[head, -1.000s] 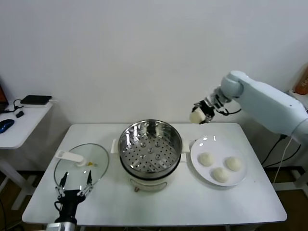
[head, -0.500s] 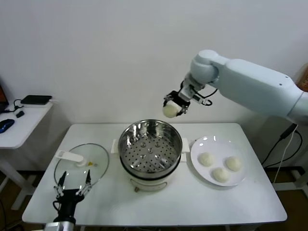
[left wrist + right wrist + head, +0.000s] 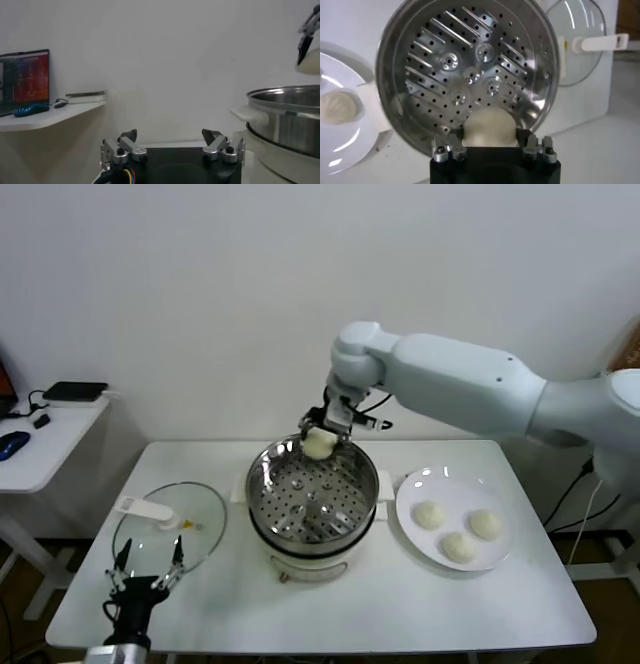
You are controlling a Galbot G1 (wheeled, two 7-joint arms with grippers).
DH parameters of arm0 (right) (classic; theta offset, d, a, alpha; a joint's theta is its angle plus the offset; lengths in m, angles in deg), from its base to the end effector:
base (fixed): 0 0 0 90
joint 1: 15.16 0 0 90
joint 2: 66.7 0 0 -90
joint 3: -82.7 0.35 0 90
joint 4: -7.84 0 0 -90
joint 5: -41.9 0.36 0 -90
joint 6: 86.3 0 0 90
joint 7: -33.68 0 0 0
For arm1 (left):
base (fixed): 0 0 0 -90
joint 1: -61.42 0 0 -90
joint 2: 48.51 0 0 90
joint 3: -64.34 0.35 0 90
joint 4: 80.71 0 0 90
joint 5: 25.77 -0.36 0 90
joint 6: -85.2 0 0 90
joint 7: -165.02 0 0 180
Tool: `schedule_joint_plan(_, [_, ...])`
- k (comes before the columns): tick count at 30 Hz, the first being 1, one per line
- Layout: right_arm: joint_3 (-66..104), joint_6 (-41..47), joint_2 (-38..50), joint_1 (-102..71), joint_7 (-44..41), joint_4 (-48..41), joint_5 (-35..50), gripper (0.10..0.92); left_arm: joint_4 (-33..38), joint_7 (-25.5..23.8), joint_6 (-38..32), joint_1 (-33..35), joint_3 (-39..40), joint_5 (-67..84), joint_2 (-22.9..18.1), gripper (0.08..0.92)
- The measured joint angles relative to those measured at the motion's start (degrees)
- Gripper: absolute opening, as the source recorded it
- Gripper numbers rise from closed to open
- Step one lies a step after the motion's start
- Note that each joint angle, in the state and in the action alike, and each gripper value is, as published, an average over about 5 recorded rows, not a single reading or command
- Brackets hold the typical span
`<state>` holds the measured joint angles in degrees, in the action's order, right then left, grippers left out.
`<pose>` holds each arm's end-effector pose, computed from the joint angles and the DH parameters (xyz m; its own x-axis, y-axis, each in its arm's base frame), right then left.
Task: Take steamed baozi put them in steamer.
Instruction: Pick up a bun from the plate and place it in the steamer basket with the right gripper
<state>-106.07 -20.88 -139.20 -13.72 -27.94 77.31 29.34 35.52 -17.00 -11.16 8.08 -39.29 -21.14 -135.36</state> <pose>0.5555 0.1746 -0.0375 -0.2461 -0.2058 0.9471 -0.1384 -0.9597 -0.2446 0.1405 0.0865 -0.3369 -0.9884 -0.1427 0.0511 -0.1370 0.9852 0.1029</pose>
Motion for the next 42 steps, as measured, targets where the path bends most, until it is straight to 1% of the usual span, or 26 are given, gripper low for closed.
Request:
schedule_joint_plan(13, [2.44, -3.70, -3.95, -5.73, 0.50, -6.14, -7.89, 0.687, 0.23, -0.10, 0.72, -0.40, 0.12, -0.03, 0.23, 0.823])
schedule_joint_plan(27, [4.47, -5.58, -6.07, -9.16, 0.85, -11.23, -11.88, 0.690, -0.34, -0.09, 0.67, -0.36, 0.13, -0.06, 0.12, 0.823])
schedule_joint_plan(30, [4.63, -5.81, -6.27, -9.57, 0.93, -11.73, -12.33, 0.704, -0.43, -0.09, 0.62, -0.33, 0.11, -0.06, 0.12, 0.823])
schedule_joint_plan(35, [5.10, -6.49, -6.55, -10.34, 1.49, -12.45, -12.92, 0.791, -0.46, -0.01, 0.40, -0.24, 0.10, -0.01, 0.11, 0.823])
schedule_joint_plan(37, [5.31, -6.83, -6.62, -10.49, 1.60, -12.61, -13.00, 0.814, -0.43, 0.13, 0.22, -0.18, 0.10, 0.05, 0.11, 0.823])
schedule_joint_plan(42, [5.45, -7.53, -6.31, -10.30, 1.44, -12.21, -12.60, 0.822, -0.10, 0.37, 0.05, -0.06, -0.03, 0.16, 0.11, 0.823])
